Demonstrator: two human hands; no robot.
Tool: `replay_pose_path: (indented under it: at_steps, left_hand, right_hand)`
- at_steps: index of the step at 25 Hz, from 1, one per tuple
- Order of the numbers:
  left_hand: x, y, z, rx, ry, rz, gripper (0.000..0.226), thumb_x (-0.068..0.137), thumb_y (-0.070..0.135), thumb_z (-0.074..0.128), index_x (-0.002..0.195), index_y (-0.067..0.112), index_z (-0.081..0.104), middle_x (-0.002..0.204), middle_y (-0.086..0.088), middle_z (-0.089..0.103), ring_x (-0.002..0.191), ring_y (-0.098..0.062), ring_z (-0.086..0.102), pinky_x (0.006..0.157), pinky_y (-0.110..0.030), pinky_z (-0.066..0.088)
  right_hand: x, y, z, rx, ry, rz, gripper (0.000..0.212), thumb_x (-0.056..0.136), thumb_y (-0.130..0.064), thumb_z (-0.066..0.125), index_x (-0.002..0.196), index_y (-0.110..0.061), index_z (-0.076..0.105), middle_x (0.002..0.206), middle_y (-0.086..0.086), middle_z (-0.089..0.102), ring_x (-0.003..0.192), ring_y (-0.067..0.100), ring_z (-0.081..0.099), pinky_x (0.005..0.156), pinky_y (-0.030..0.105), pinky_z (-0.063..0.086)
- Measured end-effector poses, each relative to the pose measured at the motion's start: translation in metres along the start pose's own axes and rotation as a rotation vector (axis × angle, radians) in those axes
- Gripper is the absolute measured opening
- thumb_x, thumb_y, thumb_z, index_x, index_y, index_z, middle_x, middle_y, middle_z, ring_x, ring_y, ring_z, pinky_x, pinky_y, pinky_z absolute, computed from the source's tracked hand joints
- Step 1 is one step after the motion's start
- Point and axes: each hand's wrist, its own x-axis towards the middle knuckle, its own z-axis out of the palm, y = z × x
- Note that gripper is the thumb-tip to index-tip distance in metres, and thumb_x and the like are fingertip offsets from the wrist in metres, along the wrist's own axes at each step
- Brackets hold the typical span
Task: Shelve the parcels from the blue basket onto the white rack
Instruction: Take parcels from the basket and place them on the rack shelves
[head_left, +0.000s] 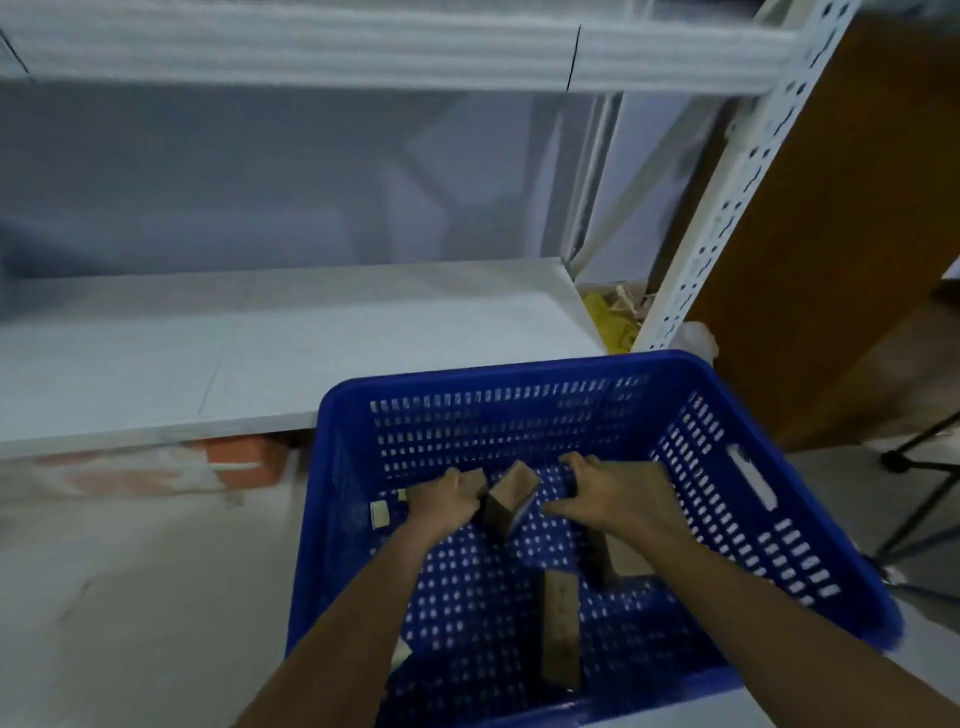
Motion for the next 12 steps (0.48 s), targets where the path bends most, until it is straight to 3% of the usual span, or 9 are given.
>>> replay_pose_path:
  at_steps: [3, 8, 12]
  left_hand:
    - [0.042, -0.023, 0.035, 0.016, 0.013, 0.018, 0.042, 0.095, 0.02, 0.043, 0.137, 0.013, 0.042, 0.126, -0.013, 0.056, 0.083, -0.022, 0.05, 0.075, -0.039, 0.045]
    - [0.057, -0.042, 0.059, -0.112, -0.044, 0.013, 0.039, 0.094, 0.002, 0.038, 0.132, 0.011, 0.041, 0.114, -0.01, 0.051, 0.065, -0.014, 0.038, 0.055, -0.027, 0.032]
    - [0.046, -0.05, 0.055, -0.133, -0.013, 0.035, 0.037, 0.091, -0.001, 0.039, 0.126, 0.011, 0.045, 0.121, -0.01, 0.051, 0.065, -0.012, 0.041, 0.049, -0.023, 0.032]
  right_hand:
    - [0.041, -0.021, 0.052, 0.053, -0.028, -0.018, 0.093, 0.074, -0.063, 0.07, 0.145, -0.019, 0.029, 0.143, 0.011, 0.038, 0.126, 0.032, 0.044, 0.095, 0.043, 0.049]
    - [0.076, -0.042, 0.091, -0.032, 0.07, 0.048, 0.101, 0.071, -0.063, 0.073, 0.149, -0.022, 0.021, 0.151, 0.018, 0.025, 0.137, 0.04, 0.029, 0.104, 0.049, 0.042]
    - [0.08, -0.039, 0.103, -0.081, 0.094, 0.033, 0.079, 0.079, -0.052, 0.071, 0.137, -0.018, 0.029, 0.143, 0.019, 0.036, 0.129, 0.04, 0.037, 0.1, 0.048, 0.044]
